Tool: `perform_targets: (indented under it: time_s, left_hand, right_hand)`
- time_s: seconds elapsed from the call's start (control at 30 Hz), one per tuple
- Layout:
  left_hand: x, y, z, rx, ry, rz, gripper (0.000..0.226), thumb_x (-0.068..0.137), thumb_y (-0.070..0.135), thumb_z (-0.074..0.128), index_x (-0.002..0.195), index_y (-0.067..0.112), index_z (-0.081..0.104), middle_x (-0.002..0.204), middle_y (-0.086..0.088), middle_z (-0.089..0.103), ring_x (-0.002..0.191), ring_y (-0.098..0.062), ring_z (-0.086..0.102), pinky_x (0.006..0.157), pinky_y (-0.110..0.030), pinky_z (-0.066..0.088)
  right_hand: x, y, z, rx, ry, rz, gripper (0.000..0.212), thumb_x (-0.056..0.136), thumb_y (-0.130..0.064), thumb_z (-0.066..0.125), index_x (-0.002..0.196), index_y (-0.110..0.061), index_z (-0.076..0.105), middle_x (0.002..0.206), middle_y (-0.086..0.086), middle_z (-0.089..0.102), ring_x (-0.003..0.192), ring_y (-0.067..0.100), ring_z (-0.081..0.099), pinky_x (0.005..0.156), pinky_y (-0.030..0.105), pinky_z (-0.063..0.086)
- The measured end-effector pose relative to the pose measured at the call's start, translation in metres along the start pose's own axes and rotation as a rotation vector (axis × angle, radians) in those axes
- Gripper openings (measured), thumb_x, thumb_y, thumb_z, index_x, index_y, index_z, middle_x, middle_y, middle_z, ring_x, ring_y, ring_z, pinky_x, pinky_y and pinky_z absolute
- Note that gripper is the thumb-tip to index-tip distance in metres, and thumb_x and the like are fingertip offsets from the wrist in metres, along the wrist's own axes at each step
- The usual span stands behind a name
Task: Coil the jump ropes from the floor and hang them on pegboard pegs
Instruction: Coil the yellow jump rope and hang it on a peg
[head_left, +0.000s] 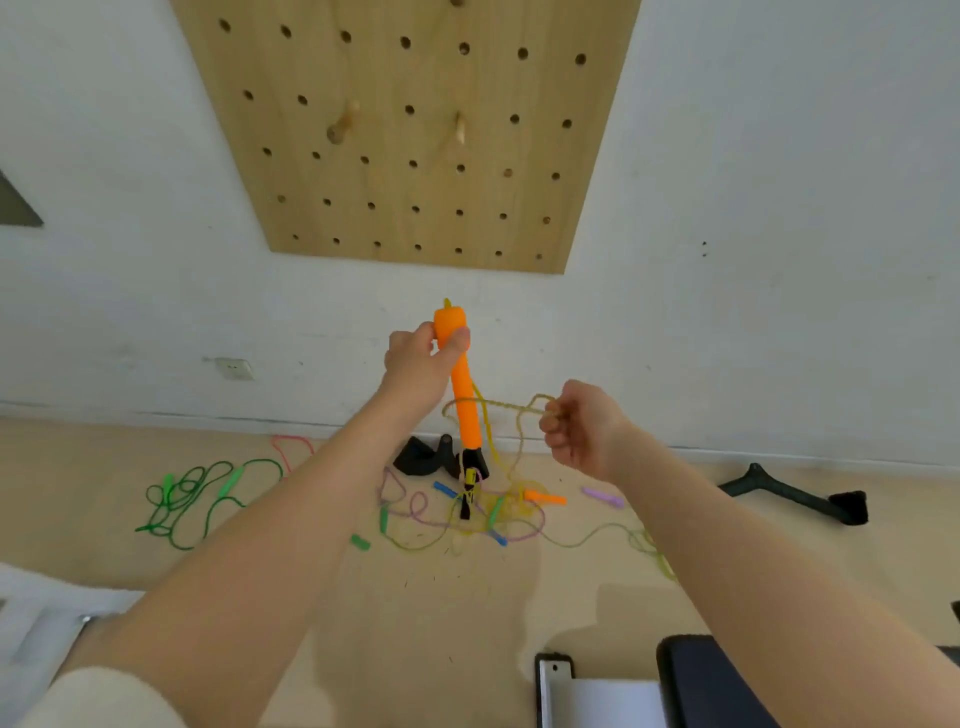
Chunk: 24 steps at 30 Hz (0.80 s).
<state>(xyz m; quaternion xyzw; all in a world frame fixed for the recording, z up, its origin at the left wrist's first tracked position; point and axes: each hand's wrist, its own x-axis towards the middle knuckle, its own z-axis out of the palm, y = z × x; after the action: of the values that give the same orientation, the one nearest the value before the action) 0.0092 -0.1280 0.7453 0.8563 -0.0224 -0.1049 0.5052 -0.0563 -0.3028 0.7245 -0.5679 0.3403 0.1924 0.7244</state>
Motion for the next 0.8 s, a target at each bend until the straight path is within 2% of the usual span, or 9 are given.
perform_targets:
  time_s: [0.1,0.17,0.23,0.3,0.37,0.43,0.53,0.67,0.8]
  left_hand:
    - [-0.008,0.026,0.000,-0.681,-0.016,-0.035,0.019,0.101,0.028,0.034,0.094,0.016,0.048,0.095,-0.008,0.057,0.086,-0.021,0.058,0.078,-0.029,0.048]
    - [-0.010,0.039,-0.002,-0.956,-0.053,-0.018,0.012,0.101,0.018,0.035,0.094,0.015,0.044,0.085,-0.009,0.054,0.073,-0.019,0.056,0.073,-0.029,0.048]
    - [-0.010,0.048,-0.004,-0.886,-0.171,0.022,0.008,0.098,0.015,0.038,0.096,0.019,0.044,0.078,-0.008,0.050,0.060,-0.016,0.048,0.063,-0.027,0.043]
    - [-0.015,0.054,-0.007,-0.648,-0.266,0.049,0.008,0.086,0.024,0.045,0.093,0.021,0.047,0.070,-0.005,0.047,0.049,-0.014,0.041,0.053,-0.025,0.036]
    - [-0.021,0.059,-0.010,-0.470,-0.284,0.080,0.018,0.076,0.035,0.050,0.081,0.017,0.050,0.064,-0.004,0.046,0.044,-0.013,0.038,0.050,-0.025,0.033]
    - [-0.024,0.063,-0.015,-0.361,-0.260,0.158,0.021,0.073,0.034,0.055,0.066,0.015,0.053,0.062,-0.003,0.048,0.048,-0.013,0.041,0.057,-0.027,0.035]
    - [-0.024,0.064,-0.030,-0.522,-0.299,0.308,0.013,0.065,0.019,0.053,0.060,0.020,0.065,0.068,0.001,0.059,0.063,-0.013,0.052,0.067,-0.026,0.043]
    - [-0.002,0.047,-0.062,-1.061,-0.062,0.307,0.044,0.076,0.007,0.037,0.083,0.023,0.077,0.093,0.009,0.071,0.064,-0.006,0.054,0.061,-0.017,0.044]
    - [0.050,0.002,-0.100,-1.292,0.300,0.173,0.041,0.093,0.006,0.033,0.121,0.023,0.057,0.120,0.013,0.056,0.093,-0.004,0.055,0.077,-0.018,0.044]
  right_hand:
    - [0.015,0.004,-0.027,-0.620,0.126,0.012,0.025,0.087,-0.019,0.037,0.062,-0.016,0.038,0.053,0.002,0.043,0.039,0.014,0.032,0.040,0.017,0.021]
    - [0.021,0.003,-0.032,-0.972,0.183,-0.026,0.021,0.091,-0.018,0.042,0.075,-0.008,0.051,0.064,0.007,0.048,0.050,0.019,0.042,0.047,0.024,0.032]
    - [0.025,-0.005,-0.028,-1.024,0.176,-0.148,0.033,0.093,-0.021,0.051,0.118,-0.001,0.051,0.099,0.016,0.057,0.085,0.028,0.057,0.073,0.033,0.047]
    - [0.021,-0.021,-0.016,-0.902,0.114,-0.366,0.077,0.088,-0.026,0.062,0.147,-0.007,0.016,0.147,0.015,0.030,0.132,0.028,0.035,0.105,0.036,0.032]
    - [0.011,-0.038,0.003,-0.845,-0.061,-0.609,0.096,0.081,-0.024,0.071,0.150,-0.018,0.004,0.156,0.003,0.012,0.143,0.020,0.015,0.113,0.035,0.019]
    - [0.005,-0.049,0.022,-0.831,-0.271,-0.687,0.079,0.081,-0.022,0.070,0.146,-0.022,0.025,0.151,-0.001,0.029,0.138,0.014,0.026,0.112,0.032,0.023]
    - [0.007,-0.053,0.044,-0.758,-0.344,-0.626,0.015,0.089,-0.017,0.059,0.100,-0.008,0.063,0.108,0.005,0.067,0.101,0.021,0.056,0.088,0.031,0.042]
    - [0.036,-0.059,0.042,-0.747,-0.161,-0.466,0.024,0.092,-0.025,0.054,0.072,-0.012,0.054,0.074,0.000,0.064,0.082,0.018,0.056,0.078,0.029,0.038]
    - [0.067,-0.071,0.028,-0.840,0.058,-0.381,0.031,0.091,-0.030,0.055,0.067,-0.012,0.048,0.068,0.003,0.052,0.071,0.020,0.047,0.073,0.029,0.037]
